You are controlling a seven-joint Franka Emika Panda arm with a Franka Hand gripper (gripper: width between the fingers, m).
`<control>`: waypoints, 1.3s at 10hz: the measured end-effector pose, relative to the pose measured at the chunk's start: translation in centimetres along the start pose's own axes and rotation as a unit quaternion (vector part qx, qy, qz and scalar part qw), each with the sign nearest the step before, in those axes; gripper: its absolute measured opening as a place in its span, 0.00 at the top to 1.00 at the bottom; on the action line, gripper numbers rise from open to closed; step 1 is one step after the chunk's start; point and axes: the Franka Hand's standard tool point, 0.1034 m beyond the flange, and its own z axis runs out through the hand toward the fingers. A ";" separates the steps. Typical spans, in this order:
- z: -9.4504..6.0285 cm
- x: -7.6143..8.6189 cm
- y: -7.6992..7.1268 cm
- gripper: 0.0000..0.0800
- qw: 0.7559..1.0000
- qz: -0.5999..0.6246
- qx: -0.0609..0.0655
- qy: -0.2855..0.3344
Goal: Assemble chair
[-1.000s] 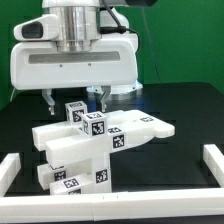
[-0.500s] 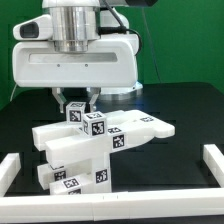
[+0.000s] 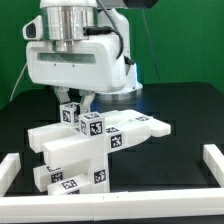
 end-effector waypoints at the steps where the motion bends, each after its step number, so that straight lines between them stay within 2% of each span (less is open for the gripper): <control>1: 0.0 0.1 0.0 0.64 0.999 0.048 0.006 0.003; 2: 0.0 0.2 0.1 0.64 0.994 0.112 0.013 0.000; 4: 0.0 0.2 0.0 0.64 0.993 0.116 0.013 0.000; 6: 0.0 0.2 0.0 0.28 0.993 0.114 0.013 0.000; 7: 0.0 0.2 0.0 0.22 0.995 0.094 0.013 0.000; 9: -0.3 0.3 -0.2 0.19 1.000 -0.014 0.013 -0.004; 12: -0.2 0.3 0.1 0.19 0.982 -0.187 0.014 -0.008; 13: -0.2 0.3 0.1 0.19 0.980 -0.200 0.013 -0.007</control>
Offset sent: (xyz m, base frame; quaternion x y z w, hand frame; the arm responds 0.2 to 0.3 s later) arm 0.0000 0.0000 0.0000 0.0000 0.0000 0.0000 1.0000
